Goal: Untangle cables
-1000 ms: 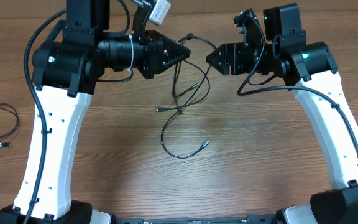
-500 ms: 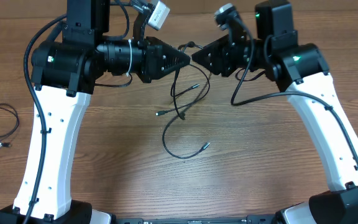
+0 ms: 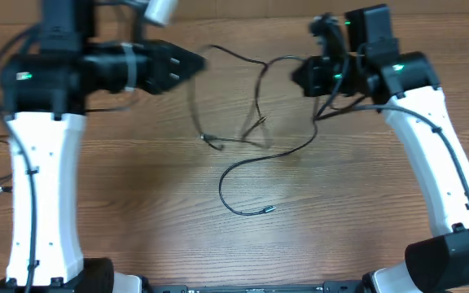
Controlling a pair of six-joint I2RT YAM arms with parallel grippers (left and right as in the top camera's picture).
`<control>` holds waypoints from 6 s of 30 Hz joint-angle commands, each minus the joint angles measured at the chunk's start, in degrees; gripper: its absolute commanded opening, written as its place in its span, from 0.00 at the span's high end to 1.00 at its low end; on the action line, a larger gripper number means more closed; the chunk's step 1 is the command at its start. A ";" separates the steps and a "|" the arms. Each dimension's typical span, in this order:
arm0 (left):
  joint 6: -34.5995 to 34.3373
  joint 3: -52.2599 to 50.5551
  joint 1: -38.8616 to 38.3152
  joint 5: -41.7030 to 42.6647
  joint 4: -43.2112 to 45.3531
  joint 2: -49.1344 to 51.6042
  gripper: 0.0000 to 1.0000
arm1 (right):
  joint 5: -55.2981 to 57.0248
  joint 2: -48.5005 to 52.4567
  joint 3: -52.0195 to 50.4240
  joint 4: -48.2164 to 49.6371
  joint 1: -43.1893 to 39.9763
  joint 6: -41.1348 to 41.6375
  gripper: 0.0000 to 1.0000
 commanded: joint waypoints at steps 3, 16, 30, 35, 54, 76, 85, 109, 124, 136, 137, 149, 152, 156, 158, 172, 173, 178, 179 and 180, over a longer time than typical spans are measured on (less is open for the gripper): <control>-6.45 3.23 16.17 -8.26 0.22 -6.21 0.96 | 16.41 0.63 0.26 -6.01 -7.91 13.60 0.96; -8.13 3.34 35.78 -14.67 0.74 -7.30 0.96 | 26.75 2.10 0.22 -12.76 -22.47 16.44 0.96; -17.97 3.37 35.78 -47.78 2.49 -7.26 0.96 | 26.77 7.21 0.20 -14.21 -33.73 17.97 0.96; -18.62 3.37 35.65 -48.15 8.39 -6.62 0.96 | 22.97 7.21 0.20 -15.28 -34.73 18.75 0.96; -6.56 3.34 26.97 -48.09 8.11 8.11 0.00 | 10.47 7.21 0.24 -14.21 -17.20 7.82 0.96; 1.90 3.02 8.28 -14.34 -11.32 5.46 0.04 | -15.19 5.35 11.19 -6.32 4.66 11.93 0.96; 4.17 2.95 -5.92 -12.31 -12.46 5.11 0.05 | -12.90 5.27 18.88 1.40 5.49 40.19 0.96; -1.99 2.93 -17.44 -13.20 9.20 5.95 0.13 | -20.92 5.20 24.68 23.93 10.43 79.21 0.96; -3.61 2.99 -16.76 -14.10 10.21 5.33 0.96 | -17.73 5.22 24.68 18.64 8.39 72.13 0.63; -8.66 3.06 2.01 -18.27 13.33 -0.76 0.96 | 5.51 5.27 24.61 -9.38 2.10 54.01 0.06; -9.05 3.10 4.72 -18.25 14.03 -0.96 0.96 | 7.15 5.27 24.61 -10.99 2.01 52.81 0.05; -22.38 9.62 38.45 -23.34 24.00 -1.29 0.96 | 11.43 5.27 24.57 -21.24 2.03 42.60 0.01; -23.04 9.57 42.34 -23.63 22.05 -0.48 0.96 | 11.41 5.27 24.57 -21.70 2.03 42.60 0.00; -22.03 9.29 41.18 -24.09 19.76 2.40 0.87 | 11.39 5.27 24.57 -21.64 2.12 42.62 0.00; -20.39 9.25 39.39 -24.37 18.08 5.01 0.56 | 11.41 5.27 24.57 -21.88 2.14 42.58 0.00; -17.29 9.38 35.52 -24.52 7.02 2.67 0.00 | 10.75 5.27 24.57 -25.79 2.21 23.76 0.00; -17.33 9.38 34.05 -24.30 2.40 0.39 0.00 | 10.97 5.25 24.57 -26.10 2.23 21.70 0.00; -17.29 9.38 28.92 -28.72 -9.86 -4.81 0.00 | 16.37 4.50 24.57 -26.14 4.13 17.86 0.00; -17.18 9.38 28.28 -29.03 -12.31 -5.40 0.00 | 16.33 4.28 24.57 -26.14 4.48 17.11 0.00; -16.63 9.38 27.78 -29.68 -15.52 -5.84 0.00 | 16.31 3.72 24.57 -26.25 4.98 16.46 0.00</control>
